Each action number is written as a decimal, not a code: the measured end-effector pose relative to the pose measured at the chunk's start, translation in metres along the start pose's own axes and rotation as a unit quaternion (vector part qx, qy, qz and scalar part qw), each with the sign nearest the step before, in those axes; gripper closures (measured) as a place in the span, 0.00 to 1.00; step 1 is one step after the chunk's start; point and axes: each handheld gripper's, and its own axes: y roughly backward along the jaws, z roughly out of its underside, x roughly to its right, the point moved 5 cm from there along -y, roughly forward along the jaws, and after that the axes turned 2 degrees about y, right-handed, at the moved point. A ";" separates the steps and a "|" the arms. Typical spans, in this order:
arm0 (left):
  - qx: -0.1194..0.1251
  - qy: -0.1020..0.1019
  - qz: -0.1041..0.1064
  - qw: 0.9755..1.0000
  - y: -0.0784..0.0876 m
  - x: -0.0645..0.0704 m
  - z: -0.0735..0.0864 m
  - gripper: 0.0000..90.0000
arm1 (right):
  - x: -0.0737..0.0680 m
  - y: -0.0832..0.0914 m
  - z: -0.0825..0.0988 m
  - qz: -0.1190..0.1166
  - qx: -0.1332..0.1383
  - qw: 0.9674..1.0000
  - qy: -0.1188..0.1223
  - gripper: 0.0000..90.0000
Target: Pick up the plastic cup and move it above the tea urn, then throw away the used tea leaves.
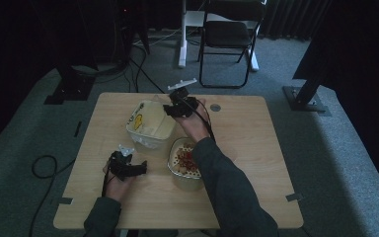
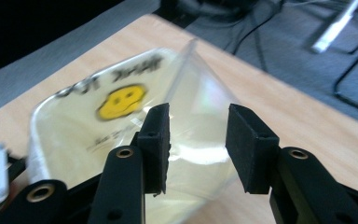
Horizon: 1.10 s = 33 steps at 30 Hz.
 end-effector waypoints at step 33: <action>-0.004 -0.006 0.005 1.000 0.004 0.006 0.002 0.13 | 0.111 0.133 0.089 0.082 0.098 0.991 -0.045 0.55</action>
